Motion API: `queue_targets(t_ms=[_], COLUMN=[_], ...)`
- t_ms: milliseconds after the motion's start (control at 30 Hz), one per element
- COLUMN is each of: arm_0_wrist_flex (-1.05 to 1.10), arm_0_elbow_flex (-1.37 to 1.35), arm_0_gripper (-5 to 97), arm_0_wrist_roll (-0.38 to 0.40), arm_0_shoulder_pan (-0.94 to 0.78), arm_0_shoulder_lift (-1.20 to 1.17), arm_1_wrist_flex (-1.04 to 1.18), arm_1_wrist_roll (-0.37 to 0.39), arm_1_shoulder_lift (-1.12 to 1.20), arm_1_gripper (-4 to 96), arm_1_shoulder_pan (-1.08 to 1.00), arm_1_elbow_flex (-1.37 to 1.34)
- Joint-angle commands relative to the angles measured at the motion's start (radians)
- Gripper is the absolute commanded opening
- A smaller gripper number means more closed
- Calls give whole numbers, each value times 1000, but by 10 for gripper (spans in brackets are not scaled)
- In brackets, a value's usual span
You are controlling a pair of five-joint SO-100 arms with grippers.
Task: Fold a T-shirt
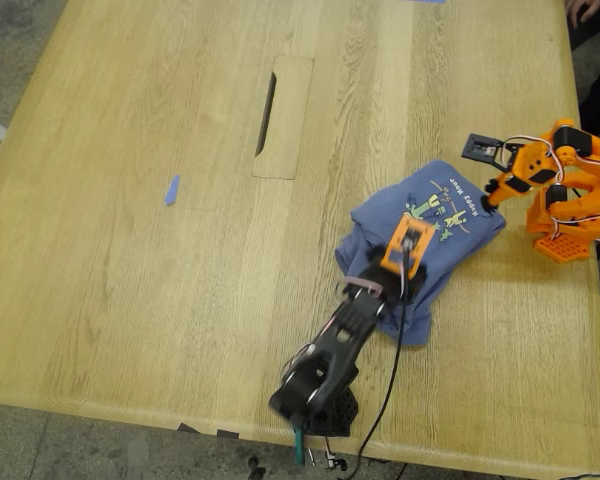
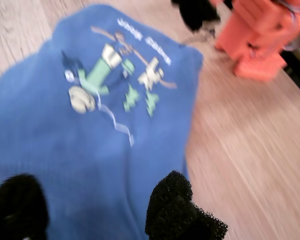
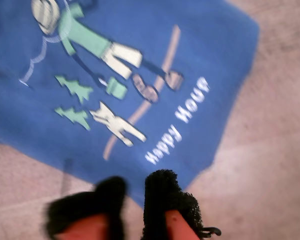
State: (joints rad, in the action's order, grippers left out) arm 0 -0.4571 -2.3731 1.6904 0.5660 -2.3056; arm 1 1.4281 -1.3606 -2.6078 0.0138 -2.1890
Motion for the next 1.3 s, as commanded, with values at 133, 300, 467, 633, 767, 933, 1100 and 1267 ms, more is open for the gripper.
queue_targets(t_ms=[133,300,467,633,767,933,1100,1267], arm_0_wrist_flex=[279,385,425,422,402,400,322,160], arm_0_elbow_flex=[285,339,433,359,235,-6,-161,-2], arm_0_gripper=[162,113,114,124,124,124,126,134], arm_0_wrist_roll=[-8,-2,-2,3,6,8,8,5], arm_0_shoulder_pan=[-109,-152,-198,-232,-261,-310,-339,-308], arm_0_shoulder_lift=[371,522,638,623,554,390,192,127], arm_1_wrist_flex=[-276,-537,-724,-785,-805,-773,-640,-486], arm_1_wrist_roll=[-5,-6,0,-3,-11,-15,-15,-17], arm_1_shoulder_lift=[186,360,474,457,430,322,178,130], arm_1_gripper=[1,0,0,0,0,0,0,0], arm_1_shoulder_pan=[37,43,14,-100,-212,-328,-397,-405], arm_1_elbow_flex=[29,-8,-67,-178,-235,-318,-333,-192])
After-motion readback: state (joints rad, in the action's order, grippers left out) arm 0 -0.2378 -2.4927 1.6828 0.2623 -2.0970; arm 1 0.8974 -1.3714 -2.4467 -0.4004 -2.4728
